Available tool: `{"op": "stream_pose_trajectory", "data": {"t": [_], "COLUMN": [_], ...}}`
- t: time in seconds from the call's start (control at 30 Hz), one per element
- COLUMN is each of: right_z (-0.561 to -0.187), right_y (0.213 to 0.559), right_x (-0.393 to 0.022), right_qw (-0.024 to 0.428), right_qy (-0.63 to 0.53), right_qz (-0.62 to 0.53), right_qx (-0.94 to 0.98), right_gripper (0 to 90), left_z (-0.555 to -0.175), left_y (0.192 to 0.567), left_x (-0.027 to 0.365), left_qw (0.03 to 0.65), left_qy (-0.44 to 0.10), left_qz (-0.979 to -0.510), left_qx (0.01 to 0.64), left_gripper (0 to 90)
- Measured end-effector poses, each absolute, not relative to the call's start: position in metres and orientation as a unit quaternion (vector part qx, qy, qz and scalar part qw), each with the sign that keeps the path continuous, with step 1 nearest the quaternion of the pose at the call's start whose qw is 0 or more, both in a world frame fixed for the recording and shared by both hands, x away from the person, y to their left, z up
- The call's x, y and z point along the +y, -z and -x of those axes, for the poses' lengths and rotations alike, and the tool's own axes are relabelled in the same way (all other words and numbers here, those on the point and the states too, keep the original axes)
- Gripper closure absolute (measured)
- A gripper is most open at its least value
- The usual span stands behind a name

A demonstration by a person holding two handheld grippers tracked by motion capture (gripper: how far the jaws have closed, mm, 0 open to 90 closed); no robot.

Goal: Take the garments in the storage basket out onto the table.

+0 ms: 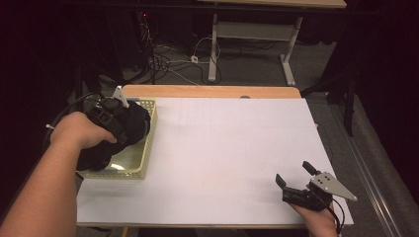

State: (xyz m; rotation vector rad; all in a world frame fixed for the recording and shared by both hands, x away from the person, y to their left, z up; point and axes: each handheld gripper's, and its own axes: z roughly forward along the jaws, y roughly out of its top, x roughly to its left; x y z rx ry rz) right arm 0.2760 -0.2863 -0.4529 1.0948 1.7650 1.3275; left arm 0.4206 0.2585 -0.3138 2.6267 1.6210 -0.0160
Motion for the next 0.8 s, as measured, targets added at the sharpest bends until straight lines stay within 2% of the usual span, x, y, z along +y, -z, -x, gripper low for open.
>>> {"op": "stream_pose_trajectory", "data": {"t": [0.4,0.8], "right_z": [-0.272,-0.268], "right_y": [0.448,0.443], "right_x": [-0.286,-0.288], "right_qw": [0.338,0.341], "right_qy": [-0.51,-0.516], "right_qz": [-0.413,-0.412], "right_qx": [0.675,0.669], "right_gripper": [0.3,0.4], "left_z": [-0.406,-0.399], "left_y": [0.282,0.256], "left_x": [0.24,0.197], "left_qw": [0.024,0.029], "left_qy": [-0.009,-0.022], "left_qz": [-0.856,-0.874], "left_qx": [0.516,0.484], "left_gripper": [50.6,50.6]}}
